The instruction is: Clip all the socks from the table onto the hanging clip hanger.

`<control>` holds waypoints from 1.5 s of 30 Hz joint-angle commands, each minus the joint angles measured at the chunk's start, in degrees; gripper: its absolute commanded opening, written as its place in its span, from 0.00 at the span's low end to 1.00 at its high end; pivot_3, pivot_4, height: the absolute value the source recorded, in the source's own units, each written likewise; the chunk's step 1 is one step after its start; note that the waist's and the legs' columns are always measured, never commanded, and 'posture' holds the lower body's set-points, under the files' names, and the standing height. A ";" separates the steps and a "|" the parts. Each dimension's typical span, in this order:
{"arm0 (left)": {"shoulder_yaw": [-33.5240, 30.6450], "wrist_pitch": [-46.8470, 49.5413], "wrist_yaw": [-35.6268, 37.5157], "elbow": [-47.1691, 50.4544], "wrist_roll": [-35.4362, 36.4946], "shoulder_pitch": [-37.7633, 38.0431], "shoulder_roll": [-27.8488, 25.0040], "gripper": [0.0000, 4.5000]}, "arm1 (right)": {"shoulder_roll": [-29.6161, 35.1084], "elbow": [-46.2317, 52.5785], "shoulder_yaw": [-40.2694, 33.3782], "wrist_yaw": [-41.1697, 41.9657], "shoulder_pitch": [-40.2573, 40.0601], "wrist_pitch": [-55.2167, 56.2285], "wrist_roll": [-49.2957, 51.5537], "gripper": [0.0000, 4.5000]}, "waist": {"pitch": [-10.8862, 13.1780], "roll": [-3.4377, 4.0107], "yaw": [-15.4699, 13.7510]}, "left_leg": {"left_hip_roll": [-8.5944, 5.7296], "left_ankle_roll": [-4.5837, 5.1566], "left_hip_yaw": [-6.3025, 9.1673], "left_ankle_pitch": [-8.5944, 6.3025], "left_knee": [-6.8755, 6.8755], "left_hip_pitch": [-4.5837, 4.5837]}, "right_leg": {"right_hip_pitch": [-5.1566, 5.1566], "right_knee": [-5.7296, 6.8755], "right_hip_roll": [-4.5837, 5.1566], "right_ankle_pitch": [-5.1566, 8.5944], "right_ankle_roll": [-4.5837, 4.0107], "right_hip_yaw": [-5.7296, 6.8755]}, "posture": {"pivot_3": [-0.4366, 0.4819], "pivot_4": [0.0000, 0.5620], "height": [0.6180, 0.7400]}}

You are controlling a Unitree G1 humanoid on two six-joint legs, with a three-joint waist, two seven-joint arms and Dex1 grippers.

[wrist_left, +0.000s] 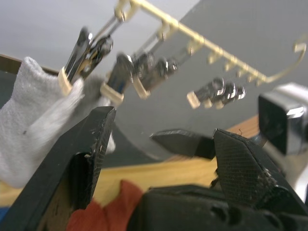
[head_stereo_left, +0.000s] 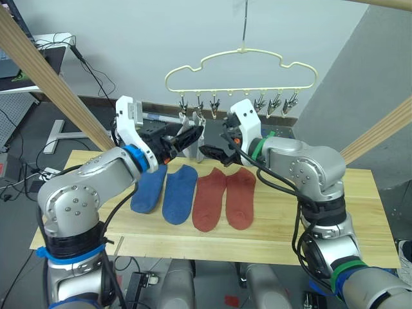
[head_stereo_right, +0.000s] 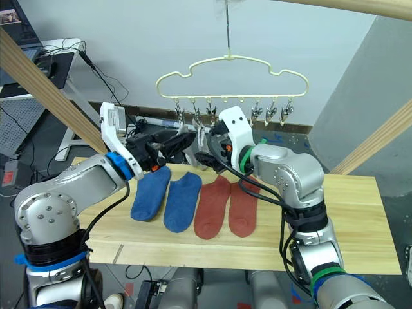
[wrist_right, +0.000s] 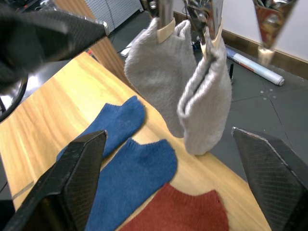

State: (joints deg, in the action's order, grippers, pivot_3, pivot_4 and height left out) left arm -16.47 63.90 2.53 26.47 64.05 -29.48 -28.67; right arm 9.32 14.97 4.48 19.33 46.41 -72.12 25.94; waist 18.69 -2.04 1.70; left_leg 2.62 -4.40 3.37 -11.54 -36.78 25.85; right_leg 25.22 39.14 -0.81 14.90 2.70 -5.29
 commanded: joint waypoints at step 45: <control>16.62 -29.59 14.17 2.61 -37.31 8.50 4.23 0.83 | 29.94 15.45 -20.61 17.40 -14.38 8.85 31.06 0.85 | -2.76 -0.05 0.05 | -0.06 0.41 -0.21 0.30 -0.23 -0.11 | -0.20 -0.05 -0.06 -0.42 0.08 -0.25 | 0.47 0.36 1.00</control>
State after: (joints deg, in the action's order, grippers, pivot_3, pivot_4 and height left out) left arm -0.22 35.97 16.07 28.39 27.56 -19.75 -24.77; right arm 38.25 28.70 -15.04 37.10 32.15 -64.35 55.40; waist 15.93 -2.09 1.76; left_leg 2.56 -3.98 3.16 -11.24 -37.02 25.75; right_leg 25.03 39.09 -0.87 14.48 2.78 -5.54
